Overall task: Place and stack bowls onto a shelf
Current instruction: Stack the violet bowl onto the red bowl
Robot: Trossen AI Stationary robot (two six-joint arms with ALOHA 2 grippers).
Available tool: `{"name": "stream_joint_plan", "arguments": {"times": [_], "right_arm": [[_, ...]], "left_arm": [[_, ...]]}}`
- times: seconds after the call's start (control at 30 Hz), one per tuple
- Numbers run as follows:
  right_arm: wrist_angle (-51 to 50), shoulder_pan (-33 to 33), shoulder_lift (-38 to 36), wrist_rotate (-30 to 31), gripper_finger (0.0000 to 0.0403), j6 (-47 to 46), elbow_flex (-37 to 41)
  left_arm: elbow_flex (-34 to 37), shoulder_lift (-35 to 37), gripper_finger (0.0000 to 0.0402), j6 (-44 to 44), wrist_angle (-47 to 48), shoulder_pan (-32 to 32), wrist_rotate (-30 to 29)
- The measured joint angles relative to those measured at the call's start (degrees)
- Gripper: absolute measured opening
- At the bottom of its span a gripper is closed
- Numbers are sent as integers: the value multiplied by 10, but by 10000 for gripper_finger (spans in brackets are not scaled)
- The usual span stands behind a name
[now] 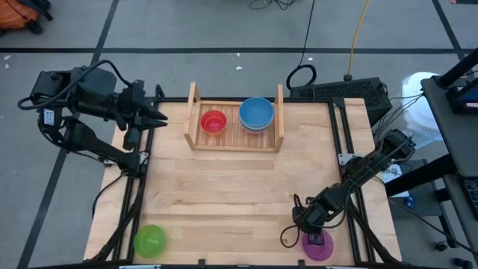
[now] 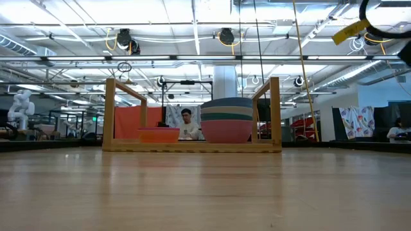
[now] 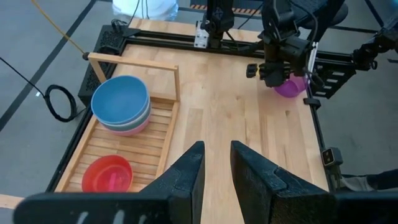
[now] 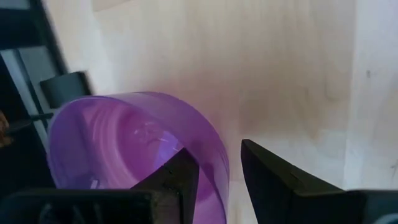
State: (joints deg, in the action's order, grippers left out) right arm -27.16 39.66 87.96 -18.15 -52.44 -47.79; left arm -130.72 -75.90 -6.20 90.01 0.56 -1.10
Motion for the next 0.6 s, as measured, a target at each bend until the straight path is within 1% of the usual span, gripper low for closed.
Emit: {"name": "stream_joint_plan", "arguments": {"times": [0.13,0.2,0.27,0.37,0.4,0.5,0.6], "right_arm": [[26,0,0,0,108,-23,20],[33,0,0,0,95,-24,21],[33,0,0,1,72,-24,21],[34,-1,0,2,23,-24,22],[36,-1,0,2,12,-24,22],[49,-1,0,15,7,-28,22],[97,-9,0,30,2,-20,22]], "left_arm": [[0,0,81,2,0,0,0],[0,0,81,2,0,0,0],[0,0,81,3,0,0,0],[0,0,81,0,0,0,0],[0,0,81,0,0,0,0],[0,0,81,0,0,0,0],[0,0,81,0,0,0,0]]}}
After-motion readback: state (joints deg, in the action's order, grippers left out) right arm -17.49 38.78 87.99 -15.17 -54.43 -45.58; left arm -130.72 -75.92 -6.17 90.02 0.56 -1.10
